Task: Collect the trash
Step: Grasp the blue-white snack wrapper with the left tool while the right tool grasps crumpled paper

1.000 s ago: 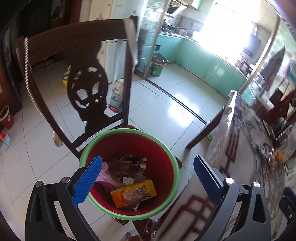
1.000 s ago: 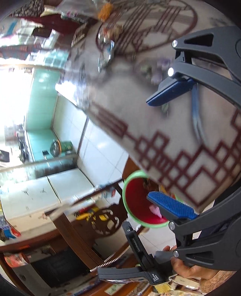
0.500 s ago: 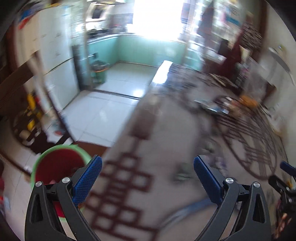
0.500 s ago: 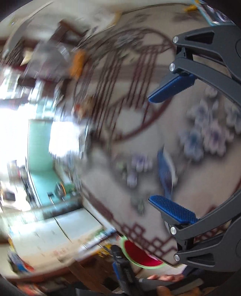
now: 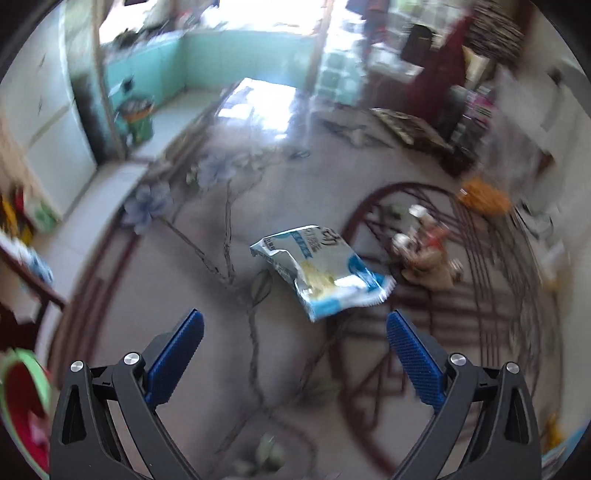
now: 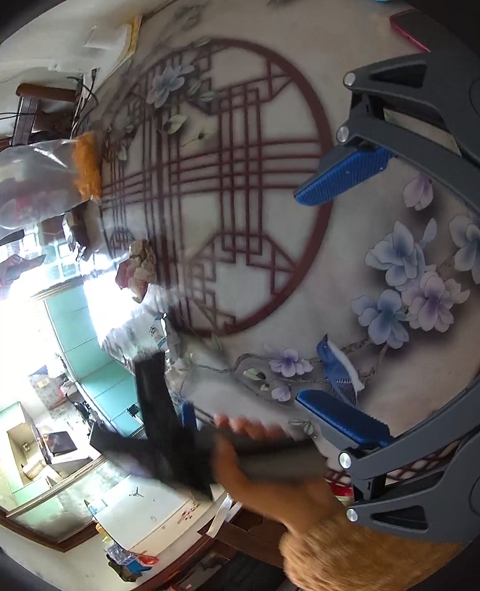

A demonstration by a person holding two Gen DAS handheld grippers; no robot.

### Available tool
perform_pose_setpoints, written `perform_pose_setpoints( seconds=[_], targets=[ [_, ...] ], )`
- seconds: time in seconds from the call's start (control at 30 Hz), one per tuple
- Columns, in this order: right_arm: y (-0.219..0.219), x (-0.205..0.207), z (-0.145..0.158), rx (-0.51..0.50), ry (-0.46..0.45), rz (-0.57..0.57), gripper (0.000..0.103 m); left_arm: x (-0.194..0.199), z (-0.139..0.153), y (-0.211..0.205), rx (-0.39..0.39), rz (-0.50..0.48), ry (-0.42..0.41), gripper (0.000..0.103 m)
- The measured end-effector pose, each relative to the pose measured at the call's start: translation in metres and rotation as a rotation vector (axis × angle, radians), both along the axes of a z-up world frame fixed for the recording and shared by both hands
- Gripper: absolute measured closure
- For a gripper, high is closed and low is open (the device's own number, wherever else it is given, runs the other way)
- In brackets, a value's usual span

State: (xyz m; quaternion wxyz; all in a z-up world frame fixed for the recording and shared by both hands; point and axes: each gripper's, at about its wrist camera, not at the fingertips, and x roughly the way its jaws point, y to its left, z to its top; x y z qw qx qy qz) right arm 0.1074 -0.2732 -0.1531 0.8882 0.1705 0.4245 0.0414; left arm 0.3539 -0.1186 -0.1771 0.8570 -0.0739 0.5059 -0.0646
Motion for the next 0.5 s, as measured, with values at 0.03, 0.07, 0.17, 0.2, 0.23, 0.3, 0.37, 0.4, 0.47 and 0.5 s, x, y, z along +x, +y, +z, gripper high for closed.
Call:
perform_pose_setpoints(
  seconds=[0.03,0.07,0.17,0.2,0.23,0.3,0.37,0.4,0.47,0.5],
  targets=[
    [0.0,0.001,0.001,-0.004,-0.006,-0.001,0.005,0.01,-0.011,0.002,-0.031,0.049,0.045,0.008],
    [-0.001,0.002,0.001,-0.003,-0.008,-0.002,0.005,0.016,-0.021,0.004,-0.065,0.085,0.078,0.01],
    [-0.006,0.002,0.002,0.019,-0.015,-0.014,0.005,0.021,-0.032,0.006,-0.101,0.169,0.082,0.022],
    [-0.008,0.003,0.002,0.021,-0.017,-0.019,0.005,0.023,-0.032,-0.001,-0.083,0.145,0.089,0.047],
    [-0.009,0.004,0.002,0.018,-0.015,-0.024,0.005,0.025,-0.034,-0.008,-0.056,0.121,0.106,0.05],
    [-0.011,0.006,-0.002,0.012,-0.005,-0.03,0.005,0.023,-0.035,-0.022,-0.014,0.056,0.102,0.085],
    [-0.012,0.008,-0.005,0.005,0.006,-0.036,0.005,0.016,-0.036,-0.026,-0.03,0.016,0.103,0.093],
    [-0.011,0.009,-0.007,-0.01,0.01,-0.041,0.005,0.013,-0.035,-0.024,-0.038,0.004,0.101,0.097],
    [-0.01,0.011,-0.009,-0.044,0.011,-0.05,0.005,0.0,-0.028,-0.018,-0.046,-0.022,0.088,0.098],
    [-0.009,0.013,-0.01,-0.067,0.011,-0.055,0.005,-0.01,-0.022,-0.013,-0.049,-0.041,0.07,0.098]
  ],
)
